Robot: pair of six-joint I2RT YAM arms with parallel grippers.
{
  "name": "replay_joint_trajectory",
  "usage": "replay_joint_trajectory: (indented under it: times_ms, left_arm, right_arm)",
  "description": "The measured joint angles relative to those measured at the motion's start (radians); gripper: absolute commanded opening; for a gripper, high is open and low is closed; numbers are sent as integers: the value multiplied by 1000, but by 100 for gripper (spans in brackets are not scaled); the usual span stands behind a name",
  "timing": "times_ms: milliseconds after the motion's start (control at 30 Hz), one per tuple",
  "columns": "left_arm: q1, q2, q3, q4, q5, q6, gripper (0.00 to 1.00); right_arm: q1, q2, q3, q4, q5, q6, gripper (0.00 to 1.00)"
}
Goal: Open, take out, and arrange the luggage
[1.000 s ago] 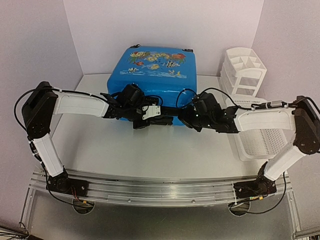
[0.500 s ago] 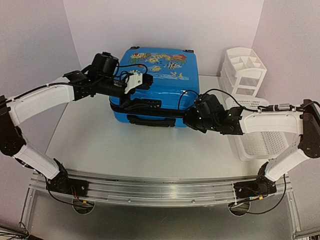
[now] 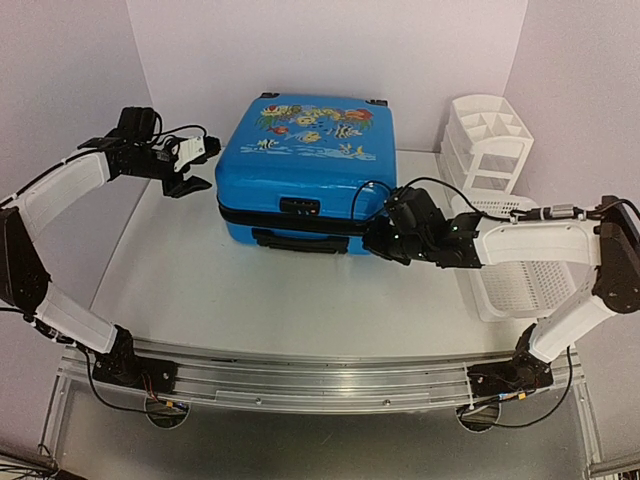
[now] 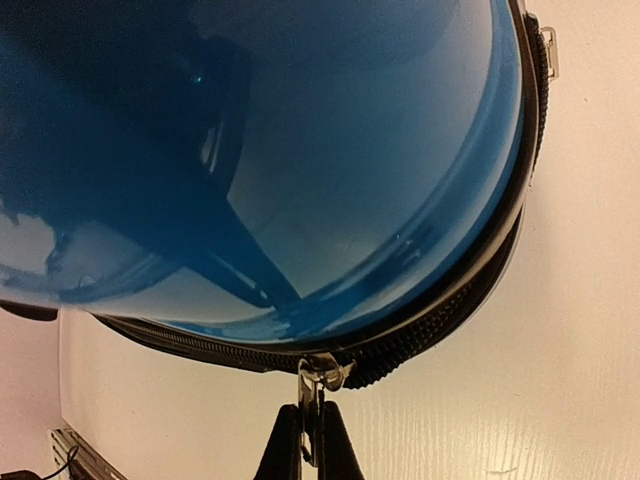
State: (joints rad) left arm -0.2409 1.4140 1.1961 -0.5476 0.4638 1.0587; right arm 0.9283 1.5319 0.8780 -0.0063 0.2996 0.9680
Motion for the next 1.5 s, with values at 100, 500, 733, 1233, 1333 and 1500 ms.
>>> replay_joint_trajectory:
  times_ms: [100,500,733,1233,1333,1500]
  left_arm:
    - [29,56,-20,55,-29,82,61]
    - [-3,197,-50,103,-41,251,61]
    - [-55,190,-50,118,-109,259,60]
    - [-140,181,-44,116,-145,239,59]
    - [-155,169,-45,112,-140,224,59]
    - [-168,156,-47,82,-109,196,59]
  right_arm:
    - [0,7,10,-3,-1,-4,0]
    - [31,25,47,-51,43,-132,0]
    - [77,38,56,-77,160,-188,0]
    - [210,191,199,-93,271,-390,0]
    - [222,241,261,-95,259,-430,0]
    - [236,362,418,-97,201,-518,0]
